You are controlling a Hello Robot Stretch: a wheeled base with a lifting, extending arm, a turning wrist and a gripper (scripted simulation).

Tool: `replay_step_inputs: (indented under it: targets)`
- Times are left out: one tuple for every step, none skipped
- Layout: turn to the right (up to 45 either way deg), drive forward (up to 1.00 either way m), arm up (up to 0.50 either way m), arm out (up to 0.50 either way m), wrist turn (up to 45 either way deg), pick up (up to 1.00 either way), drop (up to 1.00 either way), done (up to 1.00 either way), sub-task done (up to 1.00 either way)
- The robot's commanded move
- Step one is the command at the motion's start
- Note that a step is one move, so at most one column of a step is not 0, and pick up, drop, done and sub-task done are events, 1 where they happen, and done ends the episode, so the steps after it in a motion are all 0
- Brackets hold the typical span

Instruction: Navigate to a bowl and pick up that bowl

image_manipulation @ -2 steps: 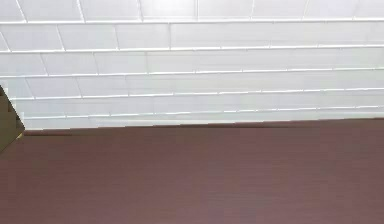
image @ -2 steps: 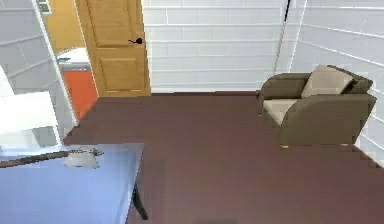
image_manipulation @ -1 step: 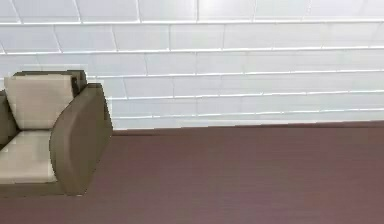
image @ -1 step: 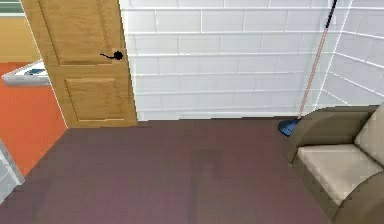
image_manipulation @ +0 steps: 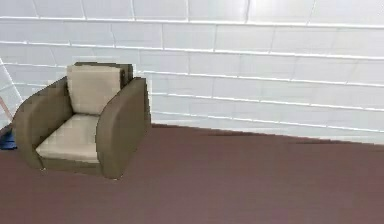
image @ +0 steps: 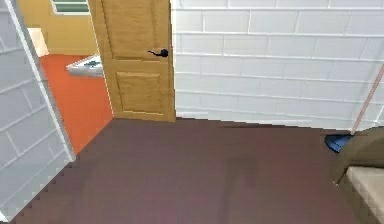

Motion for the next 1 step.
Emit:
replay_step_inputs:
  targets:
    - [0.0, 0.15, 0.0, 0.0, 0.0, 0.0, 0.0, 0.0, 0.0]
